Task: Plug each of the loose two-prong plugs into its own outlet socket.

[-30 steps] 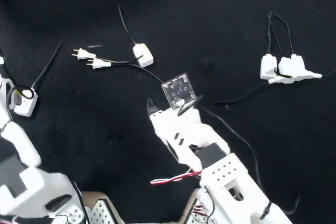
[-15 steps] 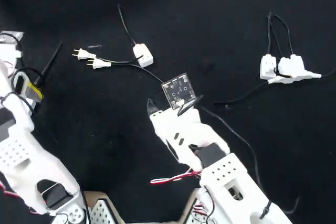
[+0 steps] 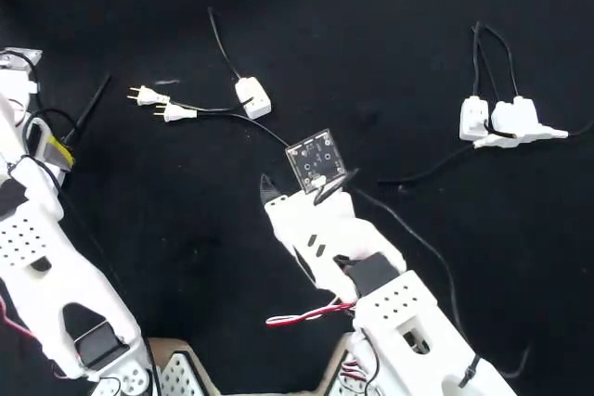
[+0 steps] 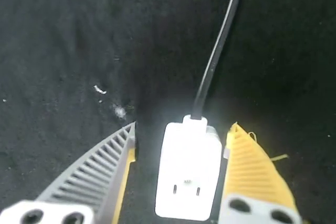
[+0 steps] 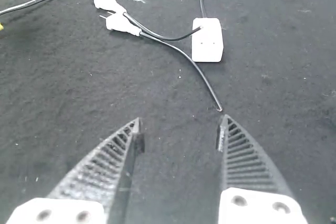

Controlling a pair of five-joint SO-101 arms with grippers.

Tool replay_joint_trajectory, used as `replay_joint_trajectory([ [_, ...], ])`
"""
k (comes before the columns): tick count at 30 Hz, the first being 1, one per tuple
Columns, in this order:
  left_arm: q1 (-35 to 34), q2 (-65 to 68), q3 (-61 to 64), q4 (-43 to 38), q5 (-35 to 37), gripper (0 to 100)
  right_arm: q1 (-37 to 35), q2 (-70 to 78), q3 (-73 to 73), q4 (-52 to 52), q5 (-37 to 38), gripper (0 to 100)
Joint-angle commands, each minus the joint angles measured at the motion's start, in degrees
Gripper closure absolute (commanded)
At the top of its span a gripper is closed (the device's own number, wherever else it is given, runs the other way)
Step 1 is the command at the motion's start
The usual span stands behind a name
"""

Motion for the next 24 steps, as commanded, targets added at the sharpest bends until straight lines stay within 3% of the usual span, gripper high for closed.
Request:
replay_joint_trajectory([
  [1,-0.4,0.0,-3.9,0.4,-0.7,73,-0.7,-1.5,-0.5,-1.8,0.2,77.6],
  [6,-1.5,1.4,-3.7,0.6,-0.6,73,-0.7,-1.5,-0.5,-1.8,0.2,77.6],
  [11,-1.7,-0.3,-5.5,6.7,-0.7,73,-0.7,-1.5,-0.5,-1.8,0.2,77.6],
  [16,-1.7,-0.9,-8.7,12.3,-0.7,82,-0.7,-1.5,-0.5,-1.8,0.2,77.6],
  [24,-2.1,2.6,-8.6,12.8,-0.4,84,-0.7,-1.5,-0.5,-1.8,0.2,77.6],
])
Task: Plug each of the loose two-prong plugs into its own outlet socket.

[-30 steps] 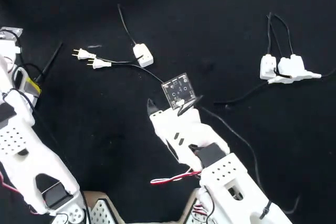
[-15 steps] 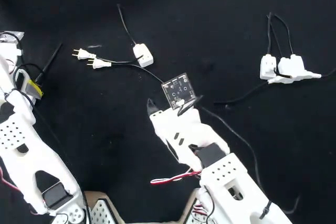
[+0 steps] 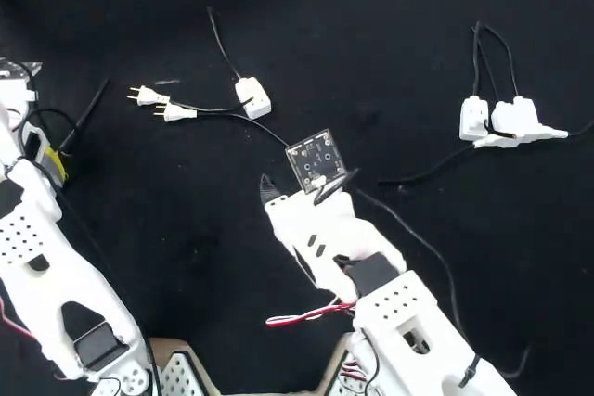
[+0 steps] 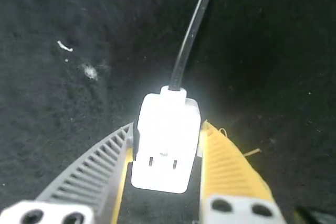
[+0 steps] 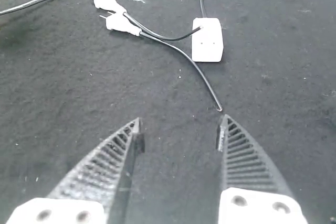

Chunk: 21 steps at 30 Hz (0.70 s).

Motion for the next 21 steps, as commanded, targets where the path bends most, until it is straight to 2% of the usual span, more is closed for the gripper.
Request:
replay_joint_trajectory([
  [1,-1.0,-0.3,-2.9,0.5,-0.4,84,-0.7,-1.5,-0.5,-1.8,0.2,77.6],
  [7,-0.7,-1.7,-5.7,6.0,-0.4,84,-0.7,-1.5,-0.5,-1.8,0.2,77.6],
  [16,-1.0,-4.6,-5.7,5.9,5.8,84,-0.7,-1.5,-0.5,-1.8,0.2,77.6],
  [21,-1.6,-7.0,-5.7,6.0,6.2,84,-0.7,-1.5,-0.5,-1.8,0.2,77.6],
])
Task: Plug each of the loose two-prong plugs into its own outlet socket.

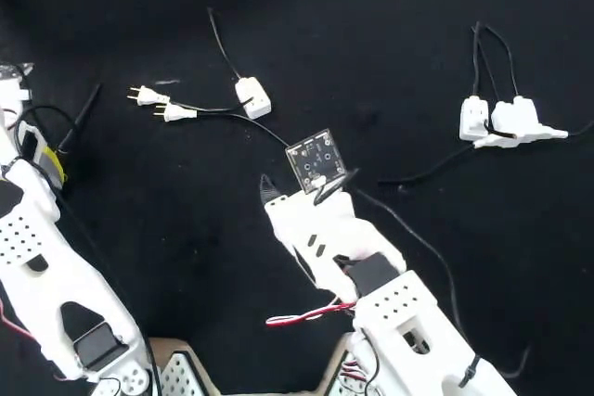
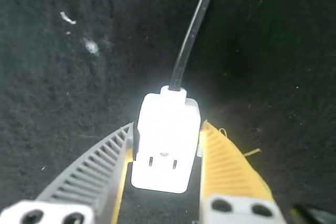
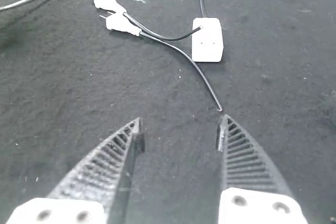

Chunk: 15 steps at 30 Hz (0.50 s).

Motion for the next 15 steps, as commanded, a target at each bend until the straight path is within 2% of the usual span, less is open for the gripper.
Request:
replay_joint_trajectory([
  [1,-1.3,-6.1,-2.9,0.7,0.8,84,-0.7,-1.5,-0.5,-1.8,0.2,77.6],
  [5,-1.4,-5.9,-1.7,0.7,0.6,83,-0.7,-1.5,-0.5,-1.8,0.2,77.6],
  [9,-0.9,-6.1,4.6,0.7,0.4,74,-0.6,-1.5,-0.5,-1.8,0.2,77.6],
  [15,-1.0,-6.2,5.6,0.7,-4.1,78,-0.6,-1.5,-0.5,-1.8,0.2,77.6],
])
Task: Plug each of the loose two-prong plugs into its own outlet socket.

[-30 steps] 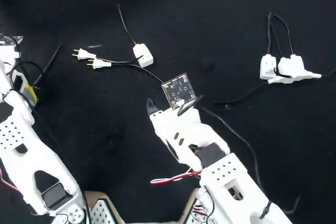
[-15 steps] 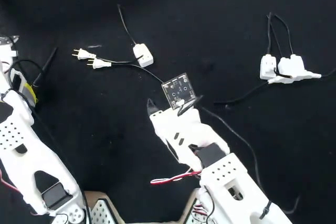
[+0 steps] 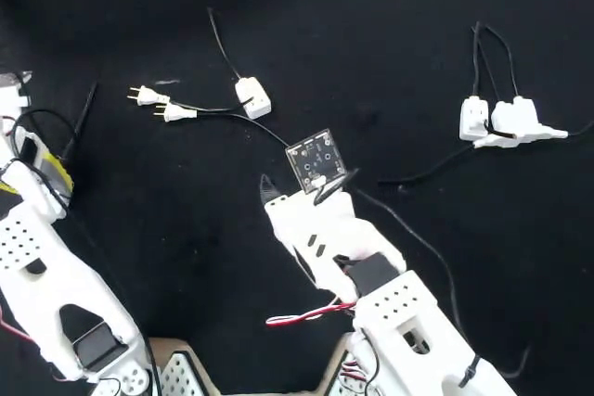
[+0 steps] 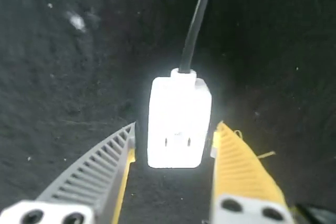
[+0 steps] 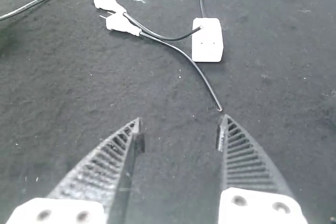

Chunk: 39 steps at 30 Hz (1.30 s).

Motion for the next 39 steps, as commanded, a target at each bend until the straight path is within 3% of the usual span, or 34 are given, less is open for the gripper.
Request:
replay_joint_trajectory([
  [1,-0.2,-4.0,-0.5,0.6,-3.1,78,-0.6,-1.5,-0.5,-1.8,0.2,77.6],
  [14,1.5,-3.3,0.7,0.6,-2.1,79,-0.6,-1.5,-0.5,-1.8,0.2,77.6],
  [23,1.6,-4.0,9.8,0.6,-1.2,79,-0.6,-1.5,-0.5,-1.8,0.2,77.6],
  [30,1.0,-7.7,16.5,0.6,-1.2,98,-0.6,-1.5,-0.5,-1.8,0.2,77.6],
  [36,0.7,-18.3,28.6,0.6,-0.9,97,-0.6,-1.5,-0.5,-1.8,0.2,77.6],
  [39,0.2,-25.8,35.8,0.4,5.6,97,-0.6,-1.5,-0.5,-1.8,0.2,77.6],
])
